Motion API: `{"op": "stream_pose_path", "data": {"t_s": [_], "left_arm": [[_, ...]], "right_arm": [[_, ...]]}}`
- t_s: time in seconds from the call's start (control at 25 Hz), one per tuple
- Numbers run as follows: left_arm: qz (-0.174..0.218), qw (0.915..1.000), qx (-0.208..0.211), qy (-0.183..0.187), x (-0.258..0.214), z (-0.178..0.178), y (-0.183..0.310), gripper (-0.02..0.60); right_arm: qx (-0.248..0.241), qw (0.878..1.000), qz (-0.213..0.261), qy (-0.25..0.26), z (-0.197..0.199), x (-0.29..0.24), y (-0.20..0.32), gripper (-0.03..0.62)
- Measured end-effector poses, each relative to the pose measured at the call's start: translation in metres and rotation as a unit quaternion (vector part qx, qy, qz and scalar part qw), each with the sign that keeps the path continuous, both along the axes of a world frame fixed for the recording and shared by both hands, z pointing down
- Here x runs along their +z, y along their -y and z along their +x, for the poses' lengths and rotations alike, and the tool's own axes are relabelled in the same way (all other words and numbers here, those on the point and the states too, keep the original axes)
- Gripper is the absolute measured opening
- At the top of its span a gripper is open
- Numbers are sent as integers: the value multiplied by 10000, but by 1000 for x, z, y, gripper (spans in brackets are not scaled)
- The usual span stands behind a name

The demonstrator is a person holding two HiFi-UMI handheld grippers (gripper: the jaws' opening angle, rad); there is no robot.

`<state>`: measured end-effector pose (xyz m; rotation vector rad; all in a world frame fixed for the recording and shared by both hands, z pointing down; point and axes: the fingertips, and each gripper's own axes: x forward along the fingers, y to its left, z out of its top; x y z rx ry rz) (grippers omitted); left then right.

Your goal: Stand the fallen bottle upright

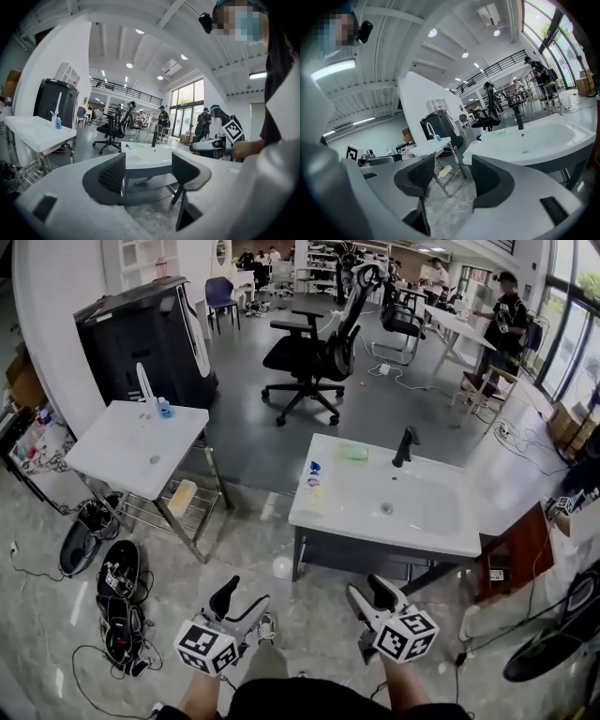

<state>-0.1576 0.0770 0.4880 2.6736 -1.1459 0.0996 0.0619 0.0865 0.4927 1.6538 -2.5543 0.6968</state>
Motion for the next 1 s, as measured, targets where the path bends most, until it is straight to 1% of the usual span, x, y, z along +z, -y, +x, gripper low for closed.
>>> {"op": "stream_pose_path", "data": {"t_s": [0.32, 0.52, 0.76, 1.0], "left_arm": [[136, 9976, 677, -38, -13, 2, 119, 305], [127, 9956, 924, -32, -16, -9, 180, 305], [87, 9928, 1190, -106, -21, -17, 230, 305], [110, 9903, 1386, -55, -18, -17, 255, 305]], "right_arm": [[587, 9981, -177, 10, -8, -3, 96, 230], [804, 9964, -278, 40, -24, -3, 148, 222], [1104, 9930, -410, -59, -32, -2, 197, 222], [1104, 9912, -723, -127, -27, 12, 240, 208]]}}
